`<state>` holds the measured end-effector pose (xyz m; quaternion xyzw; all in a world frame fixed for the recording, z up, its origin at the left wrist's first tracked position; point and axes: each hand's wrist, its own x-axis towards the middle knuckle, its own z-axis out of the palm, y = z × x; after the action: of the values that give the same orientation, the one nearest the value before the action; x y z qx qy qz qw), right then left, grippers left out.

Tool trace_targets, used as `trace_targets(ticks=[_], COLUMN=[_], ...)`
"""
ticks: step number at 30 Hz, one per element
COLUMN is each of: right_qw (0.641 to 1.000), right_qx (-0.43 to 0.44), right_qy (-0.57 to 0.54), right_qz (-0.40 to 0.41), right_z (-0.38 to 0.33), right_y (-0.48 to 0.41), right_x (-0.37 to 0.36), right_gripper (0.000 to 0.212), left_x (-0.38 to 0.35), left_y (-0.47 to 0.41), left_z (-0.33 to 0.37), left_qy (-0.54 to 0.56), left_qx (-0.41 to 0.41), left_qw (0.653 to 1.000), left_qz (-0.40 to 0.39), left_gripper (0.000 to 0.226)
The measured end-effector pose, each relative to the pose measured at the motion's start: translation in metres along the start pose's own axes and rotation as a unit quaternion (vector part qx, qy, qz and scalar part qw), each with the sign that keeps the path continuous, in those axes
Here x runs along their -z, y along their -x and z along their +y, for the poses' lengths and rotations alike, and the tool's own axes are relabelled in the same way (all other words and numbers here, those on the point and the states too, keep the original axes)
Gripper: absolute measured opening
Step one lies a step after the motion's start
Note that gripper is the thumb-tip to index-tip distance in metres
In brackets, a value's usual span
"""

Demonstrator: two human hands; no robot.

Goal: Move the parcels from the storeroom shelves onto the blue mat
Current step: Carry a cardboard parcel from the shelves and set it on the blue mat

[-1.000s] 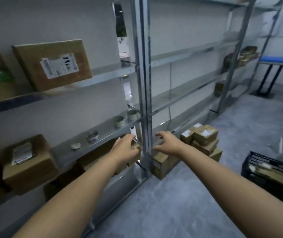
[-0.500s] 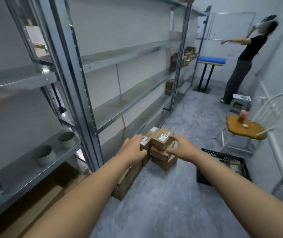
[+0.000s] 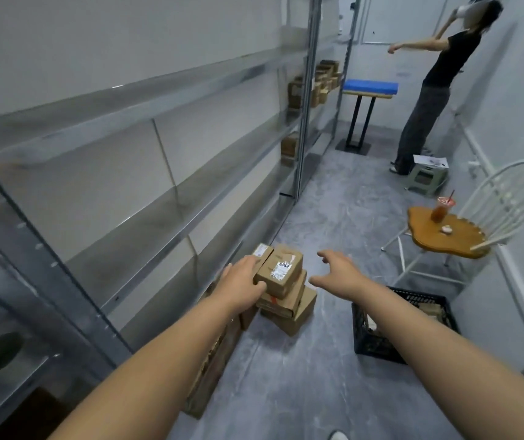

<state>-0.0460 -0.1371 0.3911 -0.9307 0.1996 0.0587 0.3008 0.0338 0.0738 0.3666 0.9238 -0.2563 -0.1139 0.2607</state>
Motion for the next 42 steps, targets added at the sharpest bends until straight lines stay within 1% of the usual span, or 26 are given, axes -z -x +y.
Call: trace_targets(ticks=[4,7,10,13,16,19,21,24,27,32,35,40,42], right_qw=[0.999,0.997,0.995,0.993,0.991,0.986,0.985,0.983,0.979,0.973,0.969,0.958,0.951], right_qx=[0.036,0.058,0.069,0.074,0.06,0.053,0.055,0.065,0.067,0.049,0.04,-0.001,-0.017], right_qy=[0.0,-0.009,-0.011,-0.003,-0.039,-0.051,-0.046,-0.024,0.011,0.051,0.063,0.065,0.062], right_qz=[-0.02,-0.041,-0.065,-0.088,-0.112,-0.147,-0.156,-0.167,-0.19,-0.22,-0.235,-0.28,-0.303], right_z=[0.023,0.039,0.05,0.063,0.07,0.073,0.074,0.074,0.083,0.128,0.161,0.218,0.237], right_y=[-0.087,-0.153,-0.201,-0.257,-0.304,-0.351,-0.386,-0.444,-0.501,-0.597,-0.65,-0.711,-0.727], right_x=[0.033,0.062,0.081,0.091,0.084,0.066,0.051,0.03,0.004,-0.063,-0.105,-0.189,-0.219], right_gripper=[0.076,0.076,0.074,0.072,0.069,0.067,0.066,0.064,0.064,0.064,0.064,0.069,0.075], left_x=[-0.019,-0.032,-0.041,-0.056,-0.071,-0.086,-0.1,-0.123,-0.155,-0.238,-0.283,-0.356,-0.386], left_y=[-0.072,-0.124,-0.162,-0.207,-0.245,-0.281,-0.308,-0.351,-0.39,-0.439,-0.46,-0.465,-0.463], left_z=[0.024,0.038,0.043,0.044,0.037,0.018,-0.002,-0.036,-0.073,-0.134,-0.165,-0.207,-0.22], left_qy=[0.028,0.042,0.049,0.081,0.096,0.123,0.131,0.15,0.193,0.254,0.267,0.261,0.273], left_qx=[0.019,0.059,0.097,0.137,0.159,0.196,0.214,0.246,0.297,0.391,0.418,0.485,0.514], left_qw=[0.999,0.997,0.994,0.987,0.982,0.971,0.966,0.955,0.933,0.883,0.867,0.833,0.811], left_qz=[0.015,0.017,0.021,0.035,0.044,0.052,0.062,0.069,0.069,0.05,0.047,0.048,0.058], left_gripper=[0.06,0.061,0.061,0.061,0.059,0.058,0.056,0.052,0.053,0.053,0.048,0.04,0.036])
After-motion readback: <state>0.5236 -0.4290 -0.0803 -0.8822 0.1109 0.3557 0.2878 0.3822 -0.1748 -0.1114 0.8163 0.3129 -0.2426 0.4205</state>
